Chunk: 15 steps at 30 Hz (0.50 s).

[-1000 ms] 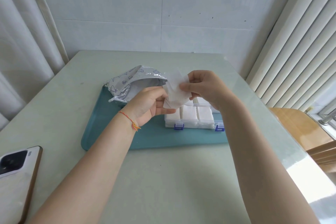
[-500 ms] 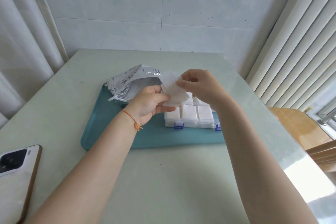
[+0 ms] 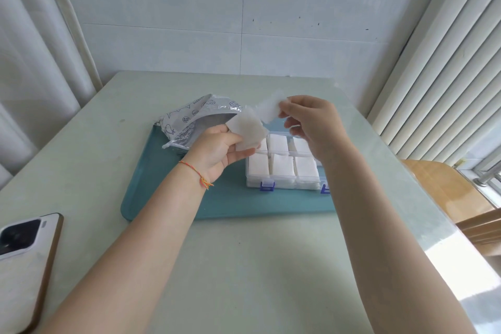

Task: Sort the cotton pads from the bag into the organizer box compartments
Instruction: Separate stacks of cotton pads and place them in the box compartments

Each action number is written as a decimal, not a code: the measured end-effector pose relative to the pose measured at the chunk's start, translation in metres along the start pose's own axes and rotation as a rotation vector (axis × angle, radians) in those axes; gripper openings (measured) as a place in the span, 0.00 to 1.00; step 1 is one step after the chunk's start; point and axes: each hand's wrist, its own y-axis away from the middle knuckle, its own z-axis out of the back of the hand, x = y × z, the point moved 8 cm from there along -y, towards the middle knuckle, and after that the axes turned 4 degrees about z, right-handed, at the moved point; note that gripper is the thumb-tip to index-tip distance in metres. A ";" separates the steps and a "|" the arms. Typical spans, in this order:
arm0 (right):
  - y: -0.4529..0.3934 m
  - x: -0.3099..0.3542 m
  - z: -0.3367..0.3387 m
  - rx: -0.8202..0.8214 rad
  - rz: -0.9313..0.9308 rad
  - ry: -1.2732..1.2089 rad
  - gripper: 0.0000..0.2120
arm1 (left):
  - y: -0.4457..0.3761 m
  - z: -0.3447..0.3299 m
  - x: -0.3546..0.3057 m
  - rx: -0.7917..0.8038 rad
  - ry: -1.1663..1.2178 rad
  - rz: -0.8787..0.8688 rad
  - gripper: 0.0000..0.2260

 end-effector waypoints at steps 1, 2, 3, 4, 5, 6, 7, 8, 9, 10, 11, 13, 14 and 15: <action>0.001 -0.004 -0.005 0.059 -0.047 -0.015 0.02 | 0.001 -0.001 -0.001 0.015 0.037 0.003 0.13; 0.003 -0.008 -0.011 0.114 -0.077 0.014 0.02 | 0.002 -0.004 -0.001 0.034 0.086 0.015 0.14; 0.005 -0.010 -0.016 0.159 -0.092 0.056 0.02 | 0.004 -0.006 -0.001 0.051 0.148 0.038 0.14; 0.007 -0.011 -0.020 0.188 -0.094 0.099 0.02 | 0.005 -0.008 -0.001 0.070 0.205 0.064 0.14; 0.008 -0.011 -0.023 0.204 -0.089 0.141 0.02 | 0.006 -0.010 -0.001 0.088 0.244 0.087 0.16; 0.009 -0.010 -0.024 0.212 -0.079 0.192 0.02 | 0.006 -0.011 0.000 0.102 0.261 0.108 0.18; 0.010 -0.009 -0.026 0.221 -0.070 0.253 0.03 | 0.006 -0.011 0.001 0.115 0.271 0.128 0.20; 0.011 -0.008 -0.027 0.234 -0.058 0.320 0.03 | 0.006 -0.012 0.002 0.126 0.274 0.148 0.22; 0.012 -0.006 -0.028 0.246 -0.033 0.396 0.03 | 0.006 -0.012 0.004 0.136 0.270 0.166 0.23; 0.012 -0.003 -0.030 0.255 0.013 0.484 0.03 | 0.006 -0.013 0.005 0.142 0.260 0.183 0.24; 0.012 0.000 -0.031 0.255 0.070 0.581 0.03 | 0.006 -0.013 0.007 0.144 0.255 0.194 0.24; 0.011 0.005 -0.034 0.231 0.170 0.712 0.05 | 0.006 -0.014 0.009 0.144 0.261 0.203 0.21; 0.011 0.006 -0.035 0.212 0.202 0.731 0.06 | 0.006 -0.014 0.010 0.147 0.271 0.204 0.19; 0.012 0.008 -0.035 0.191 0.226 0.730 0.08 | 0.006 -0.015 0.009 0.154 0.275 0.202 0.17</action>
